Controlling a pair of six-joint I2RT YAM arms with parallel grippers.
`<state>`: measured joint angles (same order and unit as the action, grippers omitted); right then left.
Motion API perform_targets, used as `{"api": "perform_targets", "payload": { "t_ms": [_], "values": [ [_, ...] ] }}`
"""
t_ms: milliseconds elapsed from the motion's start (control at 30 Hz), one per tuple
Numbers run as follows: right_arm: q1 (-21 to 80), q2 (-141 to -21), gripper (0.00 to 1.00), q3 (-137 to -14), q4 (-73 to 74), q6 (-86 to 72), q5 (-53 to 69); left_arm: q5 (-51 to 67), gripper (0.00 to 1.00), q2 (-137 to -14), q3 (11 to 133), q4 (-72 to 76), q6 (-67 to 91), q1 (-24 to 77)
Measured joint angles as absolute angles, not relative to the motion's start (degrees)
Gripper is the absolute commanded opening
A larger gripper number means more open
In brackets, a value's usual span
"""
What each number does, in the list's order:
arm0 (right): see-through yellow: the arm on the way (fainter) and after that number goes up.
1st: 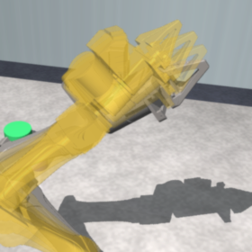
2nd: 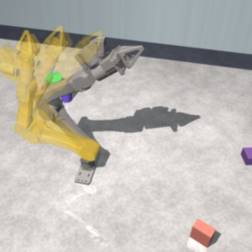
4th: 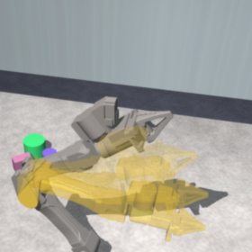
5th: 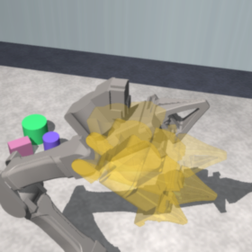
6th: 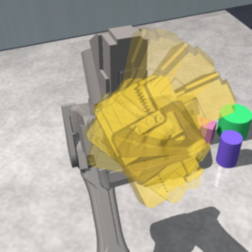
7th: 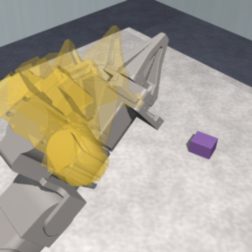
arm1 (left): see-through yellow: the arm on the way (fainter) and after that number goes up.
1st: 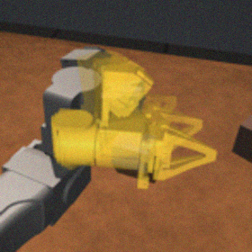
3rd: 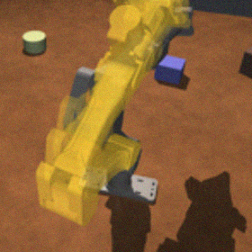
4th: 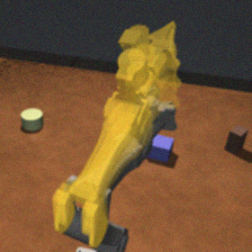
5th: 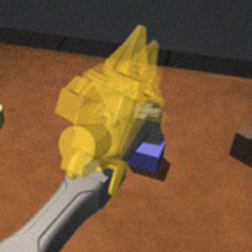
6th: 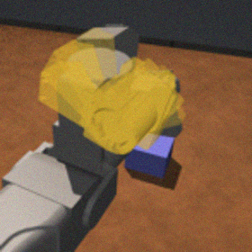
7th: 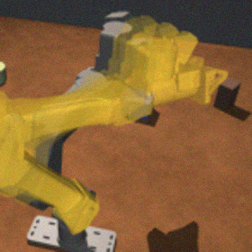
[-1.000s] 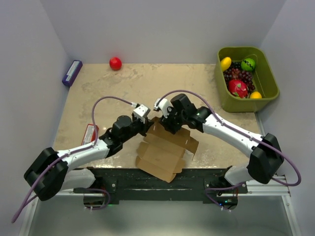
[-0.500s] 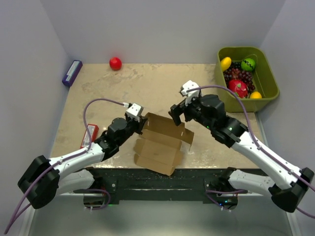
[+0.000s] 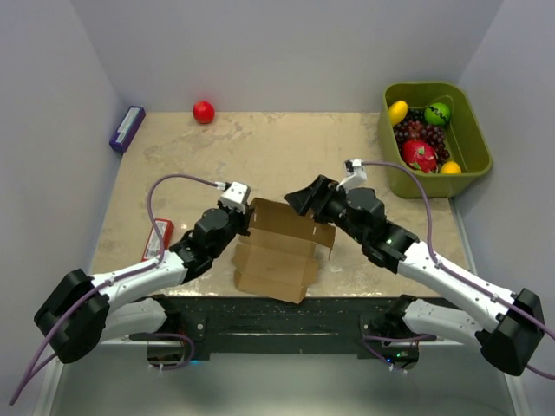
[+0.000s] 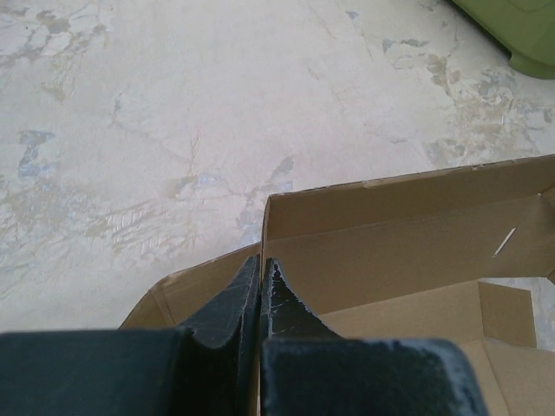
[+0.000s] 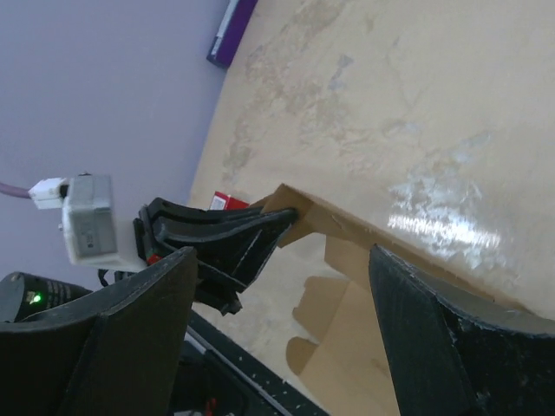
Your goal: Fold the paper box
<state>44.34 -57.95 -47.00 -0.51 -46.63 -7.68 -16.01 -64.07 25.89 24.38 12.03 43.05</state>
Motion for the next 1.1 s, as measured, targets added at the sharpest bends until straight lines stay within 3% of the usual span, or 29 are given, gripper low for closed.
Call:
{"api": "perform_targets", "payload": {
  "t_ms": [533,1100],
  "values": [
    [47.7,-66.2,0.89,-45.3,1.4,-78.4,-23.8,-17.1,0.0,-67.5,25.1,29.4,12.4,46.0],
    [47.7,-66.5,0.88,-44.9,3.6,-85.1,-25.0,-16.9,0.0,-67.4,22.2,33.7,8.7,47.9]
  ]
}}
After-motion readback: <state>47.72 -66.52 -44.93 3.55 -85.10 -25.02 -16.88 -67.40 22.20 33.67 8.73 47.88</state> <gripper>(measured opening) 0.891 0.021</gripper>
